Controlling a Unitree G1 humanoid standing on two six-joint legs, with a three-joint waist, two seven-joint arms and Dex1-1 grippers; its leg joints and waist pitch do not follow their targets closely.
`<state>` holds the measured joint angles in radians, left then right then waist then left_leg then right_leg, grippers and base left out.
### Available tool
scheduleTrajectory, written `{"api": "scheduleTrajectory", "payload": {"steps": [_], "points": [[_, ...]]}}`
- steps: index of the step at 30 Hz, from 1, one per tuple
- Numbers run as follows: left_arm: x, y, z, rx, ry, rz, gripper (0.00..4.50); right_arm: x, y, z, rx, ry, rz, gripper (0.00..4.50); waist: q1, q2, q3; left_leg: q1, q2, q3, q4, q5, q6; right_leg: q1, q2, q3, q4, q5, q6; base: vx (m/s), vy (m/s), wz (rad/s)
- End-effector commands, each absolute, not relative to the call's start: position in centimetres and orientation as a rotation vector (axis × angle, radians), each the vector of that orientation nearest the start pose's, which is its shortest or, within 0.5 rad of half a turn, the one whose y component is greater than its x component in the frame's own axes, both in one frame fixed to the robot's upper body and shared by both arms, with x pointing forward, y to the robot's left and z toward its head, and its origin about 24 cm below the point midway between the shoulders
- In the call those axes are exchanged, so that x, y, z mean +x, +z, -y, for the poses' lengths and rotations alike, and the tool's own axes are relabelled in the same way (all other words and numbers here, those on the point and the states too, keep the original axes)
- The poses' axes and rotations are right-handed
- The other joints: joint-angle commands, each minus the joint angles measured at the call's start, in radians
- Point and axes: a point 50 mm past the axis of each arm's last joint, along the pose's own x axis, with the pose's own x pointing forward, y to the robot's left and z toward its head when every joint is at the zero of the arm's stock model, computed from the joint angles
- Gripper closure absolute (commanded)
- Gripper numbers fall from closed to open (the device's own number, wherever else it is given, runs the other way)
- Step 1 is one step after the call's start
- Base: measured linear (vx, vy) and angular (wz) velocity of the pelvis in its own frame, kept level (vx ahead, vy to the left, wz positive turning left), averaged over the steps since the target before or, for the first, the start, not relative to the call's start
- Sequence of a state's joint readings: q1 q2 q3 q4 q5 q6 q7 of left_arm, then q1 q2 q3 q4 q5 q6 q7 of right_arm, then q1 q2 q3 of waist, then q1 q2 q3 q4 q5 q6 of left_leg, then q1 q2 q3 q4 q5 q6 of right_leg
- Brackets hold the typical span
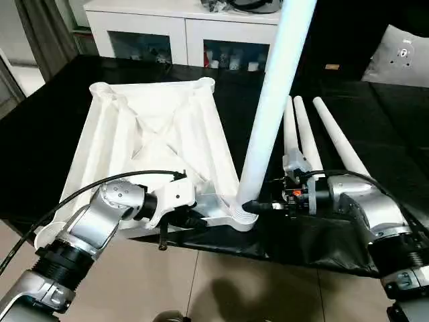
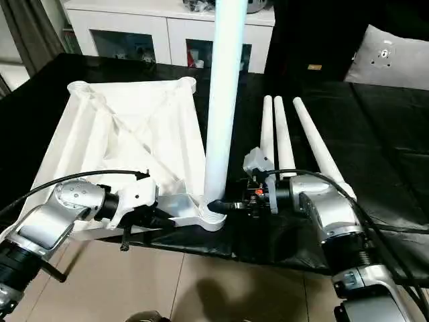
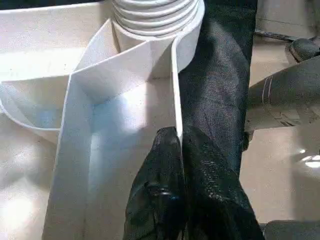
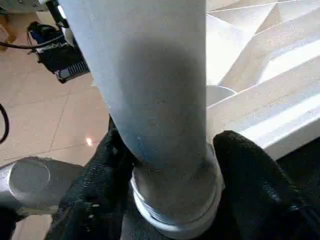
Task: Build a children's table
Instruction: Rotate leg to tighten
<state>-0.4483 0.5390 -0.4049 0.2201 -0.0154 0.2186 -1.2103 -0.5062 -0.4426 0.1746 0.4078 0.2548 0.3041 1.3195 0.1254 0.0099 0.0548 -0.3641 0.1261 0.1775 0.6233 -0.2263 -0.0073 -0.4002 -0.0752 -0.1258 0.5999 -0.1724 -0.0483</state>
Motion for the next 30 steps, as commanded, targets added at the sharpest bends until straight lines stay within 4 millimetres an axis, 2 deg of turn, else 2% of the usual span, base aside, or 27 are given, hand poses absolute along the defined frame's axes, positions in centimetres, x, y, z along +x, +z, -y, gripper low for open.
{"api": "scheduleTrajectory", "payload": {"steps": [1, 5, 7, 8, 10, 14, 15, 17, 18, 19, 20, 21, 22, 23, 24, 25, 27, 28, 29, 30], "points": [[27.2, 5.2, -12.7, 0.571, -1.553, -0.515, 4.50, 30.5, 7.7, 15.4, -0.054, 1.358, -0.357, 2.20, -0.004, 0.003, -0.070, 0.009, 0.125, -0.049, -0.079, -0.097, 0.055, 0.061, -0.121, 0.084, -0.062, -0.192, -0.205, 0.000, 0.000, 0.00], [27.1, 5.2, -12.7, 0.570, -1.553, -0.517, 4.50, 30.3, 7.4, 15.3, -0.030, 1.375, -0.379, 2.41, -0.004, 0.000, -0.069, 0.008, 0.123, -0.048, -0.078, -0.100, 0.051, 0.061, -0.122, 0.085, -0.066, -0.220, -0.195, 0.000, 0.000, 0.00], [27.1, 5.2, -12.7, 0.569, -1.551, -0.517, 4.50, 30.2, 7.4, 15.2, -0.022, 1.379, -0.382, 2.50, -0.003, 0.002, -0.069, 0.008, 0.124, -0.049, -0.078, -0.089, 0.054, 0.061, -0.120, 0.084, -0.064, -0.216, -0.194, 0.000, 0.000, 0.00], [27.1, 5.1, -12.7, 0.561, -1.548, -0.516, 4.50, 30.0, 7.3, 15.1, 0.003, 1.390, -0.386, 2.52, -0.004, -0.002, -0.070, 0.009, 0.125, -0.048, -0.078, -0.085, 0.056, 0.061, -0.120, 0.084, -0.063, -0.208, -0.195, 0.000, 0.000, 0.00], [27.1, 5.1, -12.7, 0.550, -1.541, -0.517, 4.50, 29.9, 7.3, 15.0, 0.011, 1.392, -0.383, 2.54, -0.004, -0.003, -0.070, 0.008, 0.125, -0.048, -0.078, -0.080, 0.059, 0.060, -0.120, 0.085, -0.062, -0.203, -0.197, 0.000, 0.000, 0.00], [27.4, 5.2, -12.3, 0.476, -1.470, -0.535, 4.50, 30.0, 7.0, 14.3, 0.065, 1.314, -0.384, 2.55, -0.002, -0.002, -0.068, 0.009, 0.125, -0.049, -0.079, -0.086, 0.053, 0.059, -0.122, 0.085, -0.066, -0.239, -0.187, 0.000, 0.000, 0.00], [27.6, 5.3, -12.0, 0.441, -1.424, -0.538, 4.50, 30.2, 6.8, 14.0, 0.066, 1.258, -0.377, 2.55, -0.009, 0.000, -0.065, 0.010, 0.128, -0.049, -0.083, -0.104, 0.039, 0.057, -0.121, 0.086, -0.069, -0.260, -0.184, 0.000, 0.000, 0.00], [28.4, 5.6, -11.1, 0.347, -1.312, -0.526, 4.50, 30.9, 6.5, 13.2, 0.089, 1.127, -0.368, 2.55, -0.020, -0.003, -0.056, 0.016, 0.120, -0.053, -0.086, -0.178, 0.002, 0.057, -0.127, 0.084, -0.087, -0.388, -0.162, 0.000, 0.000, 0.00], [28.5, 5.6, -10.9, 0.327, -1.290, -0.523, 4.50, 31.1, 6.4, 13.0, 0.097, 1.100, -0.368, 2.55, -0.020, -0.003, -0.056, 0.016, 0.120, -0.053, -0.086, -0.178, 0.002, 0.057, -0.127, 0.084, -0.087, -0.388, -0.162, 0.000, 0.000, 0.00], [28.6, 5.7, -10.7, 0.310, -1.274, -0.521, 4.50, 31.2, 6.4, 12.8, 0.107, 1.080, -0.368, 2.55, -0.026, -0.005, -0.054, 0.016, 0.115, -0.055, -0.086, -0.197, -0.007, 0.060, -0.128, 0.082, -0.096, -0.450, -0.139, 0.000, 0.000, 0.00], [28.8, 5.8, -10.3, 0.276, -1.244, -0.517, 4.50, 31.5, 6.3, 12.4, 0.128, 1.039, -0.368, 2.55, -0.040, -0.001, -0.053, 0.016, 0.113, -0.059, -0.088, -0.224, -0.012, 0.061, -0.125, 0.077, -0.107, -0.504, -0.108, 0.000, 0.000, 0.00], [29.1, 6.0, -9.7, 0.224, -1.205, -0.512, 4.50, 31.9, 6.2, 11.9, 0.156, 0.973, -0.377, 2.55, -0.043, -0.002, -0.054, 0.014, 0.112, -0.061, -0.088, -0.226, -0.010, 0.064, -0.125, 0.076, -0.108, -0.512, -0.097, 0.000, 0.000, 0.00], [29.5, 6.1, -8.9, 0.174, -1.161, -0.504, 4.50, 32.6, 5.9, 11.4, 0.168, 0.875, -0.384, 2.55, -0.055, 0.001, -0.054, 0.014, 0.113, -0.060, -0.090, -0.221, -0.014, 0.061, -0.122, 0.077, -0.106, -0.499, -0.100, 0.000, 0.000, 0.00], [29.5, 6.1, -8.9, 0.174, -1.161, -0.504, 4.50, 32.6, 5.9, 11.4, 0.168, 0.875, -0.384, 2.55, -0.065, -0.001, -0.055, 0.015, 0.108, -0.063, -0.085, -0.226, -0.014, 0.061, -0.123, 0.073, -0.112, -0.507, -0.101, 0.000, 0.000, 0.00], [29.8, 6.2, -8.1, 0.140, -1.122, -0.500, 4.50, 33.2, 5.6, 11.1, 0.184, 0.787, -0.400, 2.55, -0.065, -0.001, -0.055, 0.015, 0.108, -0.063, -0.085, -0.226, -0.014, 0.061, -0.123, 0.073, -0.112, -0.507, -0.101, 0.000, 0.000, 0.00], [30.2, 6.3, -7.5, 0.124, -1.084, -0.493, 4.50, 33.7, 5.3, 10.9, 0.187, 0.720, -0.410, 2.55, -0.075, -0.001, -0.055, 0.009, 0.103, -0.061, -0.084, -0.209, -0.006, 0.064, -0.122, 0.072, -0.110, -0.500, -0.103, 0.000, 0.000, 0.00], [30.9, 6.5, -6.6, 0.103, -1.017, -0.476, 4.50, 34.1, 5.1, 10.7, 0.170, 0.657, -0.410, 2.55, -0.087, -0.002, -0.058, 0.006, 0.103, -0.059, -0.082, -0.188, 0.008, 0.064, -0.117, 0.069, -0.114, -0.477, -0.099, 0.000, 0.000, 0.00], [31.3, 6.6, -6.1, 0.094, -0.984, -0.468, 4.50, 34.2, 5.0, 10.6, 0.157, 0.634, -0.408, 2.55, -0.086, -0.003, -0.060, 0.007, 0.104, -0.060, -0.081, -0.183, 0.009, 0.064, -0.119, 0.070, -0.110, -0.461, -0.102, 0.000, 0.000, 0.00], [31.5, 6.7, -5.8, 0.090, -0.960, -0.463, 4.50, 34.3, 5.0, 10.6, 0.146, 0.614, -0.399, 2.55, -0.082, -0.004, -0.064, 0.006, 0.107, -0.057, -0.081, -0.148, 0.028, 0.067, -0.120, 0.075, -0.103, -0.391, -0.123, 0.000, 0.000, 0.00], [31.7, 6.8, -5.6, 0.088, -0.941, -0.459, 4.50, 34.4, 5.0, 10.6, 0.137, 0.598, -0.392, 2.20, -0.082, -0.004, -0.064, 0.006, 0.107, -0.057, -0.081, -0.148, 0.028, 0.067, -0.120, 0.075, -0.103, -0.391, -0.123, 0.000, 0.000, 0.00]]}}
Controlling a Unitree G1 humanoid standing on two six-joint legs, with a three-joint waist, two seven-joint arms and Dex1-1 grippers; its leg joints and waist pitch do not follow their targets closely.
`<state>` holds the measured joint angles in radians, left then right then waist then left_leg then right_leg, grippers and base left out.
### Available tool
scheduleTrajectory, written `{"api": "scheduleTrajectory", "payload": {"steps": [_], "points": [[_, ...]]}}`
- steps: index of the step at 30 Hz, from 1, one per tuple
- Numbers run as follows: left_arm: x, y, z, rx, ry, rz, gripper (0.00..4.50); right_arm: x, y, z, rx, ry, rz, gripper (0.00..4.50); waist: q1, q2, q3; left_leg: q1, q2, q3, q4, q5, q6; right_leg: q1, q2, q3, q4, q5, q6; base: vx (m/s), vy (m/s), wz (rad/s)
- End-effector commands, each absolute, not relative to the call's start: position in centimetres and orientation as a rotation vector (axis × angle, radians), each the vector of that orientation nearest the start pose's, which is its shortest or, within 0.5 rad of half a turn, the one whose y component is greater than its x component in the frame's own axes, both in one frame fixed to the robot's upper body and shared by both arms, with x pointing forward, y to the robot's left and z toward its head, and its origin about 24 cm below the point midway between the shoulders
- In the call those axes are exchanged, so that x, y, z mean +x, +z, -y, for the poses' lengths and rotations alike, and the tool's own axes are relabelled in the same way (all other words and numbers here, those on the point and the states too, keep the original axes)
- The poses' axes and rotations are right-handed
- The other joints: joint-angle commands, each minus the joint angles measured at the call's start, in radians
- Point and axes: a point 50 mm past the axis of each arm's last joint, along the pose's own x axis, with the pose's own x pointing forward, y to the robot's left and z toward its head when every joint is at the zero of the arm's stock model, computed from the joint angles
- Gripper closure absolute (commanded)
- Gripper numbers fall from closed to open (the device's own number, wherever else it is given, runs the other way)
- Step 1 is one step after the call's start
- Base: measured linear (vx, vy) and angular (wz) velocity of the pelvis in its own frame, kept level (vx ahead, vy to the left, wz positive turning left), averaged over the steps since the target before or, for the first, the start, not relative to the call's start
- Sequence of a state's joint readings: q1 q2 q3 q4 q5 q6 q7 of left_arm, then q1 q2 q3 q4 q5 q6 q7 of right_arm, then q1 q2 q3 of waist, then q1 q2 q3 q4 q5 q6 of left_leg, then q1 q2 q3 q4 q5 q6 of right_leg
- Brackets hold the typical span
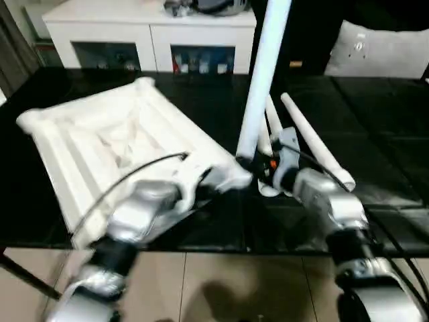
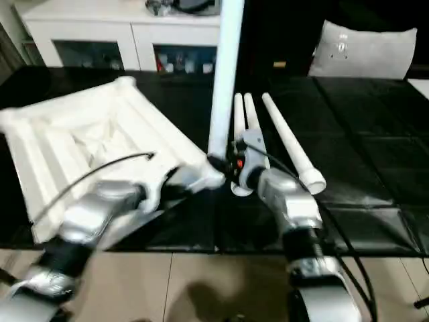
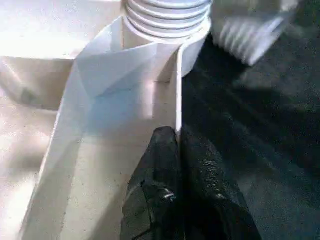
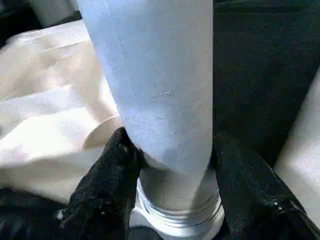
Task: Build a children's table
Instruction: Rotate leg to tighten, then rotate table base
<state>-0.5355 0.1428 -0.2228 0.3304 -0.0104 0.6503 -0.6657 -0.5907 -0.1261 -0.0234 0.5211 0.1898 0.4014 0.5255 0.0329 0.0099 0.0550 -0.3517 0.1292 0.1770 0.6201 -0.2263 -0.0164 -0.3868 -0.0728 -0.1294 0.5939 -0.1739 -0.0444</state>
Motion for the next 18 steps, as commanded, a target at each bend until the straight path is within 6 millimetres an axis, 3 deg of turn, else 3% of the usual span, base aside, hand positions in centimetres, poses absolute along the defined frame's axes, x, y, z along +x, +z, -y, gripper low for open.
{"api": "scheduleTrajectory", "payload": {"steps": [1, 3, 4, 5, 6, 8, 10, 12, 14, 16, 17, 18], "points": [[31.9, 6.8, -5.4, 0.095, -0.916, -0.455, 4.50, 34.4, 5.0, 10.8, 0.134, 0.577, -0.377, 1.99, 0.016, -0.003, -0.067, -0.002, 0.107, -0.051, -0.075, -0.110, 0.054, 0.049, -0.121, 0.082, -0.089, -0.307, -0.156, 0.000, 0.000, 0.00], [31.9, 6.9, -5.3, 0.102, -0.899, -0.457, 4.50, 34.4, 5.1, 10.9, 0.135, 0.560, -0.368, 1.85, 0.019, -0.005, -0.073, -0.010, 0.105, -0.051, -0.073, -0.056, 0.072, 0.058, -0.121, 0.083, -0.072, -0.216, -0.179, 0.000, 0.000, 0.00], [32.0, 6.9, -5.2, 0.105, -0.890, -0.459, 4.50, 34.5, 5.1, 10.9, 0.139, 0.550, -0.364, 1.73, 0.024, -0.003, -0.077, -0.014, 0.107, -0.050, -0.068, -0.005, 0.104, 0.056, -0.121, 0.082, -0.063, -0.137, -0.203, 0.000, 0.000, 0.00], [32.0, 6.9, -5.3, 0.122, -0.883, -0.463, 4.50, 34.5, 5.2, 11.0, 0.152, 0.547, -0.359, 1.73, 0.028, -0.002, -0.079, -0.012, 0.107, -0.050, -0.066, 0.010, 0.111, 0.056, -0.122, 0.082, -0.058, -0.112, -0.209, 0.000, 0.000, 0.00], [32.0, 6.8, -5.5, 0.131, -0.878, -0.466, 4.50, 34.4, 5.3, 11.0, 0.159, 0.562, -0.351, 1.45, 0.033, -0.003, -0.081, -0.015, 0.108, -0.049, -0.064, 0.037, 0.132, 0.056, -0.121, 0.082, -0.051, -0.066, -0.222, 0.000, 0.000, 0.00], [32.1, 6.6, -5.9, 0.159, -0.858, -0.469, 4.50, 34.3, 5.5, 11.3, 0.132, 0.558, -0.330, 1.36, 0.036, 0.000, -0.078, -0.017, 0.110, -0.048, -0.064, 0.042, 0.155, 0.052, -0.120, 0.080, -0.053, -0.060, -0.227, 0.000, 0.000, 0.00], [32.5, 6.5, -6.4, 0.232, -0.840, -0.437, 4.50, 34.2, 6.0, 12.4, 0.127, 0.533, -0.300, 1.13, 0.039, 0.000, -0.074, -0.014, 0.110, -0.047, -0.066, 0.004, 0.146, 0.053, -0.122, 0.079, -0.063, -0.121, -0.214, 0.000, 0.000, 0.00], [32.8, 6.5, -6.5, 0.286, -0.832, -0.408, 4.50, 34.0, 6.5, 13.0, 0.129, 0.525, -0.283, 0.95, 0.044, -0.001, -0.070, -0.012, 0.109, -0.049, -0.071, -0.038, 0.126, 0.053, -0.118, 0.080, -0.075, -0.202, -0.174, 0.000, 0.000, 0.00], [33.0, 6.5, -6.6, 0.302, -0.825, -0.400, 4.50, 33.8, 6.7, 13.3, 0.110, 0.522, -0.275, 0.93, 0.045, -0.001, -0.069, -0.009, 0.112, -0.049, -0.074, -0.063, 0.104, 0.051, -0.119, 0.081, -0.079, -0.235, -0.160, 0.000, 0.000, 0.00], [33.2, 6.5, -6.6, 0.303, -0.805, -0.397, 4.50, 33.7, 7.3, 13.8, 0.049, 0.509, -0.236, 0.54, 0.046, -0.002, -0.069, -0.009, 0.111, -0.048, -0.075, -0.073, 0.093, 0.051, -0.120, 0.081, -0.080, -0.248, -0.155, 0.000, 0.000, 0.00], [33.4, 6.6, -6.7, 0.297, -0.798, -0.396, 4.23, 33.6, 7.6, 14.0, 0.016, 0.513, -0.216, 0.51, 0.050, -0.007, -0.069, -0.007, 0.110, -0.048, -0.075, -0.075, 0.085, 0.050, -0.122, 0.082, -0.079, -0.259, -0.151, 0.000, 0.000, 0.00], [33.5, 6.7, -6.7, 0.292, -0.791, -0.387, 4.06, 33.5, 7.7, 14.1, 0.005, 0.510, -0.208, 0.50, 0.051, -0.005, -0.069, -0.008, 0.110, -0.047, -0.076, -0.080, 0.080, 0.049, -0.121, 0.082, -0.081, -0.268, -0.145, 0.000, 0.000, 0.00]]}}
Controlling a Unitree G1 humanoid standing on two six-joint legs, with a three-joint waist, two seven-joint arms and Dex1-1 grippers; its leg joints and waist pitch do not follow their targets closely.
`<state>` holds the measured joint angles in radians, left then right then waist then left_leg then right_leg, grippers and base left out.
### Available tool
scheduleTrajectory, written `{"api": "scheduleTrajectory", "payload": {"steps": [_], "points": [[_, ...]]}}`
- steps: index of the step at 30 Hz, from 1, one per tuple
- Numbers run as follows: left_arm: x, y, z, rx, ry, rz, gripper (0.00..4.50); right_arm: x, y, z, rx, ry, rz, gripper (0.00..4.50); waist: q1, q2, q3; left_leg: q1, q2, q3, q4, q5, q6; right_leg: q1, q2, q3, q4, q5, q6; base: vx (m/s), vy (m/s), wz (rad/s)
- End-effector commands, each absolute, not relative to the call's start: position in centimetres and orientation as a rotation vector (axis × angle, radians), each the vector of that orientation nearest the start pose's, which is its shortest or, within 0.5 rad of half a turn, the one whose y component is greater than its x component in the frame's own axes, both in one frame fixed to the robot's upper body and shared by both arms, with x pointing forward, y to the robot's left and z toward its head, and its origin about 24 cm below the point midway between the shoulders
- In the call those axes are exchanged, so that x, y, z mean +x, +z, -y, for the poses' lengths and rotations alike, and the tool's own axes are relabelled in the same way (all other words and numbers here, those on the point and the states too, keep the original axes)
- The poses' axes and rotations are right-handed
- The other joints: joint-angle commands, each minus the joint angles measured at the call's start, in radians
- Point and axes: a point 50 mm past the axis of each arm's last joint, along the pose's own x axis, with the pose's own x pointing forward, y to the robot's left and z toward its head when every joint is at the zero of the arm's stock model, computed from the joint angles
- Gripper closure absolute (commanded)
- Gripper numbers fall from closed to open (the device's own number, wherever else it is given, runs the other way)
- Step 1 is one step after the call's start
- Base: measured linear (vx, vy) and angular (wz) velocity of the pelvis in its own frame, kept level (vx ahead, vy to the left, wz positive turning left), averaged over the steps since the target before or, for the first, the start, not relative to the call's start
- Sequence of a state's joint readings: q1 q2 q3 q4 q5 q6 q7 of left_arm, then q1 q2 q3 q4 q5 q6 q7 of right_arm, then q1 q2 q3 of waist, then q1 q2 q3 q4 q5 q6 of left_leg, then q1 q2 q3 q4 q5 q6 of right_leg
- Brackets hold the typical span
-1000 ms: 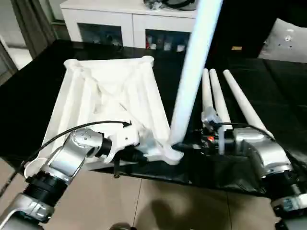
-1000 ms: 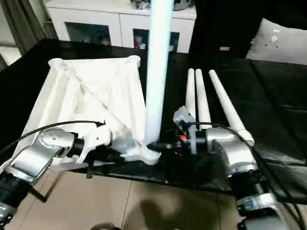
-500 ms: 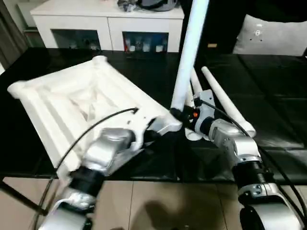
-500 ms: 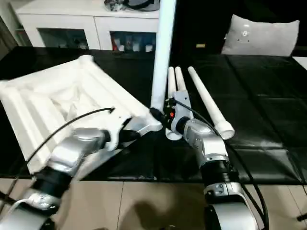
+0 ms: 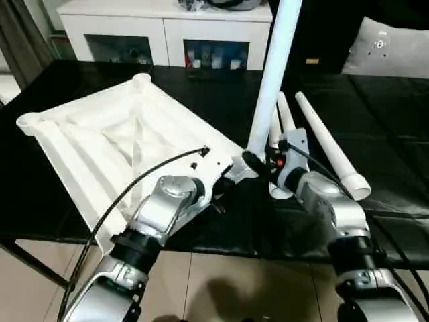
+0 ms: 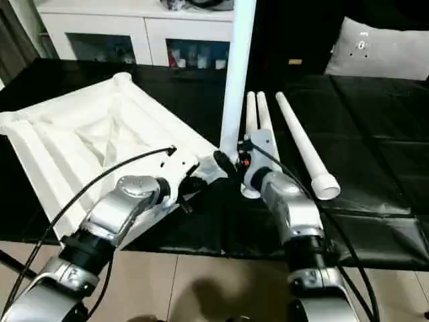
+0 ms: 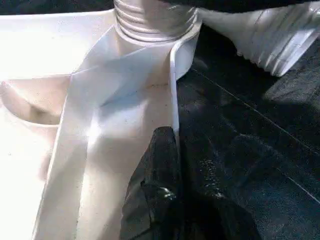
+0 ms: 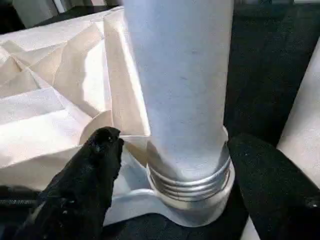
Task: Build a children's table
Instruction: Rotate table base
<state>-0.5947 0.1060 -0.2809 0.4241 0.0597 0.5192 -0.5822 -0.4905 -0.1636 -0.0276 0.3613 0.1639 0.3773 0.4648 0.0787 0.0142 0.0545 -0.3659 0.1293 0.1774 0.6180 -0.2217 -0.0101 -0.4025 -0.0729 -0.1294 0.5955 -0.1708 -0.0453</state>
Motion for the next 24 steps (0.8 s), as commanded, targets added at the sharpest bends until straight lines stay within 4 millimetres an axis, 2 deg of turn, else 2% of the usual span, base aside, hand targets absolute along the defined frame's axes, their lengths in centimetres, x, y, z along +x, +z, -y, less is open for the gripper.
{"api": "scheduleTrajectory", "payload": {"steps": [1, 2, 3, 4, 6, 7, 8, 9, 11, 12, 13, 16, 17, 18, 19, 20, 21, 22, 24], "points": [[33.9, 6.9, -6.7, 0.281, -0.776, -0.368, 3.96, 33.4, 8.1, 14.3, -0.016, 0.501, -0.190, 0.44, 0.005, -0.010, -0.066, 0.005, 0.110, -0.049, -0.075, -0.089, 0.074, 0.065, -0.121, 0.082, -0.085, -0.277, -0.141, 0.000, 0.000, 0.00], [34.1, 7.0, -6.7, 0.270, -0.764, -0.355, 3.84, 33.3, 8.3, 14.6, -0.024, 0.489, -0.177, 0.17, 0.009, -0.011, -0.069, 0.006, 0.108, -0.049, -0.074, -0.091, 0.071, 0.066, -0.122, 0.082, -0.085, -0.278, -0.129, 0.000, 0.000, 0.00], [34.3, 7.2, -6.7, 0.262, -0.755, -0.345, 3.84, 33.2, 8.5, 14.8, -0.026, 0.480, -0.170, 0.17, 0.009, -0.011, -0.068, 0.003, 0.109, -0.050, -0.076, -0.087, 0.074, 0.068, -0.121, 0.081, -0.084, -0.274, -0.130, 0.000, 0.000, 0.00], [34.6, 7.4, -6.8, 0.273, -0.732, -0.319, 3.71, 33.1, 8.8, 15.0, -0.032, 0.470, -0.159, 0.09, 0.010, -0.005, -0.069, 0.006, 0.109, -0.049, -0.075, -0.087, 0.075, 0.064, -0.120, 0.081, -0.085, -0.271, -0.129, 0.000, 0.000, 0.00], [34.8, 7.6, -6.9, 0.259, -0.722, -0.309, 3.60, 32.9, 9.0, 15.3, -0.046, 0.459, -0.152, 0.03, 0.009, -0.008, -0.069, 0.005, 0.111, -0.052, -0.076, -0.089, 0.077, 0.065, -0.119, 0.081, -0.082, -0.251, -0.134, 0.000, 0.000, 0.00], [35.1, 8.1, -7.2, 0.237, -0.707, -0.283, 3.52, 32.7, 9.3, 15.4, -0.058, 0.461, -0.140, 0.01, 0.010, 0.003, -0.069, 0.006, 0.111, -0.051, -0.074, -0.096, 0.075, 0.063, -0.118, 0.081, -0.085, -0.224, -0.140, 0.000, 0.000, 0.00], [35.2, 8.9, -7.7, 0.199, -0.698, -0.257, 3.40, 32.2, 9.8, 15.7, -0.084, 0.465, -0.127, 0.00, 0.014, -0.002, -0.071, 0.006, 0.111, -0.052, -0.074, -0.082, 0.077, 0.067, -0.119, 0.083, -0.076, -0.185, -0.152, 0.000, 0.000, 0.00], [35.2, 9.1, -7.9, 0.195, -0.695, -0.249, 3.40, 32.1, 9.9, 15.7, -0.085, 0.469, -0.128, 0.00, 0.017, 0.009, -0.071, 0.005, 0.112, -0.053, -0.074, -0.079, 0.078, 0.067, -0.121, 0.083, -0.073, -0.172, -0.159, 0.000, 0.000, 0.00], [35.2, 9.2, -8.4, 0.209, -0.674, -0.237, 3.19, 31.7, 9.9, 15.6, -0.058, 0.498, -0.152, 0.00, 0.015, 0.003, -0.073, 0.003, 0.111, -0.053, -0.073, -0.072, 0.089, 0.069, -0.120, 0.082, -0.070, -0.156, -0.164, 0.000, 0.000, 0.00], [35.1, 9.4, -8.9, 0.214, -0.667, -0.239, 3.10, 31.4, 10.0, 15.3, -0.047, 0.538, -0.155, 0.00, 0.015, 0.006, -0.072, 0.002, 0.109, -0.053, -0.072, -0.070, 0.093, 0.069, -0.119, 0.081, -0.071, -0.155, -0.168, 0.000, 0.000, 0.00], [35.0, 9.5, -9.5, 0.219, -0.660, -0.241, 3.05, 31.1, 10.1, 15.0, -0.037, 0.579, -0.158, 0.00, 0.016, 0.006, -0.073, 0.002, 0.114, -0.054, -0.072, -0.073, 0.100, 0.071, -0.122, 0.081, -0.069, -0.152, -0.175, 0.000, 0.000, 0.00], [34.6, 10.2, -11.5, 0.233, -0.606, -0.246, 3.05, 30.4, 9.9, 14.1, -0.038, 0.678, -0.182, 0.00, 0.014, 0.008, -0.069, 0.002, 0.114, -0.053, -0.074, -0.092, 0.098, 0.066, -0.119, 0.080, -0.074, -0.185, -0.174, 0.000, 0.000, 0.00], [34.4, 10.5, -13.0, 0.247, -0.557, -0.263, 3.05, 30.0, 9.6, 13.4, -0.054, 0.733, -0.201, 0.00, 0.013, 0.003, -0.066, 0.005, 0.114, -0.051, -0.076, -0.111, 0.087, 0.064, -0.118, 0.080, -0.079, -0.223, -0.167, 0.000, 0.000, 0.00], [34.3, 10.7, -14.0, 0.256, -0.524, -0.276, 3.05, 29.7, 9.4, 12.9, -0.066, 0.769, -0.213, 0.00, 0.016, 0.006, -0.067, 0.007, 0.116, -0.053, -0.076, -0.115, 0.076, 0.066, -0.120, 0.080, -0.074, -0.230, -0.168, 0.000, 0.000, 0.00], [34.0, 11.0, -15.8, 0.308, -0.476, -0.299, 3.21, 29.4, 9.0, 12.2, -0.057, 0.807, -0.247, 0.00, 0.012, 0.008, -0.063, 0.006, 0.116, -0.055, -0.079, -0.131, 0.064, 0.062, -0.116, 0.081, -0.078, -0.261, -0.156, 0.000, 0.000, 0.00], [34.0, 11.0, -15.9, 0.312, -0.473, -0.300, 3.33, 29.4, 9.0, 12.1, -0.056, 0.809, -0.250, 0.00, 0.009, 0.011, -0.062, 0.006, 0.113, -0.055, -0.080, -0.139, 0.060, 0.060, -0.114, 0.081, -0.082, -0.283, -0.145, 0.000, 0.000, 0.00], [33.9, 11.2, -17.0, 0.348, -0.443, -0.314, 3.41, 29.3, 8.7, 11.7, -0.061, 0.831, -0.269, 0.00, 0.010, 0.009, -0.061, 0.011, 0.112, -0.053, -0.079, -0.143, 0.057, 0.056, -0.114, 0.082, -0.086, -0.294, -0.140, 0.000, 0.000, 0.00], [33.8, 11.2, -17.3, 0.360, -0.435, -0.319, 3.45, 29.3, 8.6, 11.6, -0.062, 0.834, -0.276, 0.00, 0.011, 0.010, -0.061, 0.011, 0.114, -0.056, -0.080, -0.142, 0.049, 0.058, -0.115, 0.083, -0.082, -0.291, -0.142, 0.000, 0.000, 0.00], [33.1, 11.5, -20.0, 0.472, -0.362, -0.373, 3.64, 29.3, 7.7, 10.8, -0.078, 0.866, -0.338, 0.00, 0.010, 0.015, -0.059, 0.011, 0.117, -0.059, -0.085, -0.161, 0.031, 0.056, -0.113, 0.084, -0.079, -0.294, -0.142, 0.000, 0.000, 0.00]]}}
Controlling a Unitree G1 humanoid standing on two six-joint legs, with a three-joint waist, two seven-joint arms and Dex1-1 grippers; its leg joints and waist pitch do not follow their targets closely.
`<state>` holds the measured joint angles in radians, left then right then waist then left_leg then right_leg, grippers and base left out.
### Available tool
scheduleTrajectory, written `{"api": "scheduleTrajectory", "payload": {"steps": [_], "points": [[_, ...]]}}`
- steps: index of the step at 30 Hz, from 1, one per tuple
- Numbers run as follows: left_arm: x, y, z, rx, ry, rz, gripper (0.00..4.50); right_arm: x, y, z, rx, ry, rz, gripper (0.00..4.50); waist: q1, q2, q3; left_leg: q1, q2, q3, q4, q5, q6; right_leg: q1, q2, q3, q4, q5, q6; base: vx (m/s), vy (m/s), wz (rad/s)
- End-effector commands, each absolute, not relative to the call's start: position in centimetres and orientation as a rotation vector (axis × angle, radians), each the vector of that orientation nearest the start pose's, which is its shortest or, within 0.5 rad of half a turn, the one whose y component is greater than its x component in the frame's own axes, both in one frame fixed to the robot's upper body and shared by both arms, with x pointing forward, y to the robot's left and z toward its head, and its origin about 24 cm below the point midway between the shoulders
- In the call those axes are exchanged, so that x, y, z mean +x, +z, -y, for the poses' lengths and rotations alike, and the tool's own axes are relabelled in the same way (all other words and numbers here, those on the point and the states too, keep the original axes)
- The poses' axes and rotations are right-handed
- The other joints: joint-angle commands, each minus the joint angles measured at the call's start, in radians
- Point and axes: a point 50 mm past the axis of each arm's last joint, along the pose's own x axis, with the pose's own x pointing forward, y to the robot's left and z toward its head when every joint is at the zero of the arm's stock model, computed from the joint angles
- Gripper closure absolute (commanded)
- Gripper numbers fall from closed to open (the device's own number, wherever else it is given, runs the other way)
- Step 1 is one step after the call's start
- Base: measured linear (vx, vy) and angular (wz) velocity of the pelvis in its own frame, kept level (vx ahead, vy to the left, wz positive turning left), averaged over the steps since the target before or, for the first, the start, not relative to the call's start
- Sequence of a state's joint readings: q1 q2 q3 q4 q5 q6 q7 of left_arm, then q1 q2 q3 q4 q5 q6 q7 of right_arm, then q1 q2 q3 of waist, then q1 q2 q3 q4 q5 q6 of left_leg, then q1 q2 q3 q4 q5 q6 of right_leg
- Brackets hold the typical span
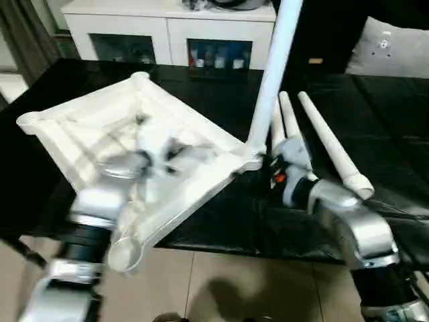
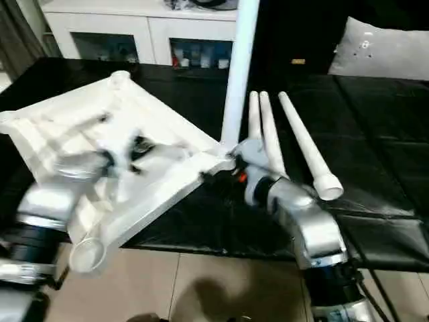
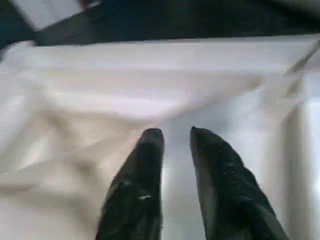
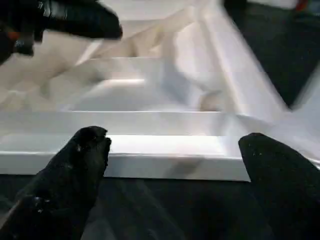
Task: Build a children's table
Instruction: Rotate table base
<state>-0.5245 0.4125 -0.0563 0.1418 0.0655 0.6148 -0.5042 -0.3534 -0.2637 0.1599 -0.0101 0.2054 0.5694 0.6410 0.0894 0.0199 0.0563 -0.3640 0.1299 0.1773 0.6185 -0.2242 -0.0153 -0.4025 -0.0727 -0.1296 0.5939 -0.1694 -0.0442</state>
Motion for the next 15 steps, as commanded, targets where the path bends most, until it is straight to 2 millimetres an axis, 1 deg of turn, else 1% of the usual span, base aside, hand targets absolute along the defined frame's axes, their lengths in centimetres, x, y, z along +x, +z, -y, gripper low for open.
{"api": "scheduleTrajectory", "payload": {"steps": [1, 2, 3, 4, 5, 6, 7, 8, 9, 10, 11, 13, 14, 15], "points": [[33.0, 11.6, -20.5, 0.494, -0.347, -0.384, 3.73, 29.3, 7.5, 10.7, -0.084, 0.872, -0.346, 0.00, -0.002, -0.001, -0.062, 0.008, 0.116, -0.058, -0.086, -0.158, 0.036, 0.057, -0.114, 0.084, -0.078, -0.294, -0.141, 0.000, 0.000, 0.00], [32.5, 12.0, -22.8, 0.554, -0.272, -0.430, 3.79, 29.5, 6.8, 10.3, -0.106, 0.884, -0.393, 0.00, -0.001, 0.007, -0.063, 0.010, 0.115, -0.060, -0.086, -0.157, 0.026, 0.055, -0.116, 0.086, -0.073, -0.286, -0.147, 0.000, 0.000, 0.00], [32.4, 12.0, -23.0, 0.560, -0.261, -0.437, 3.84, 29.5, 6.7, 10.2, -0.111, 0.885, -0.398, 0.00, -0.005, 0.003, -0.062, 0.008, 0.113, -0.057, -0.086, -0.147, 0.022, 0.055, -0.114, 0.088, -0.071, -0.264, -0.154, 0.000, 0.000, 0.00], [32.1, 12.2, -24.0, 0.582, -0.227, -0.459, 3.95, 29.6, 6.4, 10.1, -0.123, 0.888, -0.415, 0.00, -0.002, 0.006, -0.063, 0.012, 0.115, -0.058, -0.085, -0.143, 0.016, 0.054, -0.116, 0.088, -0.067, -0.251, -0.160, 0.000, 0.000, 0.00], [31.7, 12.3, -25.1, 0.613, -0.192, -0.493, 3.95, 29.7, 6.2, 9.9, -0.132, 0.890, -0.440, 0.00, -0.002, 0.006, -0.063, 0.009, 0.114, -0.058, -0.084, -0.130, 0.014, 0.055, -0.116, 0.089, -0.063, -0.227, -0.171, 0.000, 0.000, 0.00], [31.6, 12.3, -25.3, 0.621, -0.186, -0.501, 4.08, 29.7, 6.1, 9.8, -0.134, 0.891, -0.445, 0.00, -0.002, 0.008, -0.064, 0.012, 0.114, -0.056, -0.084, -0.129, 0.014, 0.054, -0.115, 0.090, -0.063, -0.218, -0.175, 0.000, 0.000, 0.00], [31.5, 12.3, -25.5, 0.629, -0.180, -0.509, 4.21, 29.7, 6.1, 9.8, -0.136, 0.892, -0.449, 0.00, -0.001, 0.007, -0.063, 0.010, 0.113, -0.056, -0.084, -0.124, 0.017, 0.055, -0.117, 0.090, -0.062, -0.209, -0.177, 0.000, 0.000, 0.00], [31.0, 12.1, -26.4, 0.676, -0.154, -0.556, 4.29, 29.7, 5.8, 9.7, -0.153, 0.901, -0.477, 0.00, 0.002, 0.009, -0.064, 0.011, 0.115, -0.057, -0.083, -0.120, 0.016, 0.056, -0.119, 0.090, -0.061, -0.205, -0.180, 0.000, 0.000, 0.00], [30.8, 12.0, -26.6, 0.686, -0.149, -0.568, 4.29, 29.7, 5.7, 9.7, -0.160, 0.905, -0.485, 0.00, 0.000, 0.008, -0.062, 0.009, 0.116, -0.056, -0.085, -0.125, 0.015, 0.056, -0.117, 0.090, -0.062, -0.209, -0.175, 0.000, 0.000, 0.00], [30.5, 11.9, -26.9, 0.699, -0.145, -0.588, 4.40, 29.7, 5.6, 9.6, -0.172, 0.911, -0.497, 0.00, 0.001, 0.010, -0.063, 0.010, 0.116, -0.058, -0.085, -0.127, 0.012, 0.056, -0.118, 0.090, -0.060, -0.212, -0.175, 0.000, 0.000, 0.00], [30.3, 11.6, -26.9, 0.682, -0.162, -0.606, 4.40, 29.6, 5.5, 9.6, -0.170, 0.913, -0.505, 0.00, 0.001, 0.010, -0.061, 0.011, 0.115, -0.056, -0.085, -0.140, 0.008, 0.055, -0.120, 0.092, -0.065, -0.225, -0.170, 0.000, 0.000, 0.00], [30.0, 11.2, -26.9, 0.670, -0.177, -0.634, 4.40, 29.7, 5.4, 9.6, -0.171, 0.914, -0.511, 0.00, 0.002, 0.010, -0.061, 0.011, 0.116, -0.057, -0.086, -0.148, 0.003, 0.055, -0.120, 0.092, -0.066, -0.233, -0.170, 0.000, 0.000, 0.00], [29.8, 10.9, -27.0, 0.681, -0.181, -0.656, 4.40, 29.8, 5.3, 9.7, -0.179, 0.908, -0.515, 0.00, 0.002, 0.006, -0.061, 0.011, 0.115, -0.057, -0.087, -0.154, 0.001, 0.055, -0.121, 0.092, -0.066, -0.243, -0.169, 0.000, 0.000, 0.00], [29.7, 10.9, -27.0, 0.685, -0.181, -0.663, 4.40, 29.8, 5.2, 9.7, -0.182, 0.908, -0.517, 0.00, 0.001, 0.007, -0.061, 0.011, 0.115, -0.057, -0.087, -0.163, -0.002, 0.055, -0.122, 0.092, -0.068, -0.255, -0.167, 0.000, 0.000, 0.00]]}}
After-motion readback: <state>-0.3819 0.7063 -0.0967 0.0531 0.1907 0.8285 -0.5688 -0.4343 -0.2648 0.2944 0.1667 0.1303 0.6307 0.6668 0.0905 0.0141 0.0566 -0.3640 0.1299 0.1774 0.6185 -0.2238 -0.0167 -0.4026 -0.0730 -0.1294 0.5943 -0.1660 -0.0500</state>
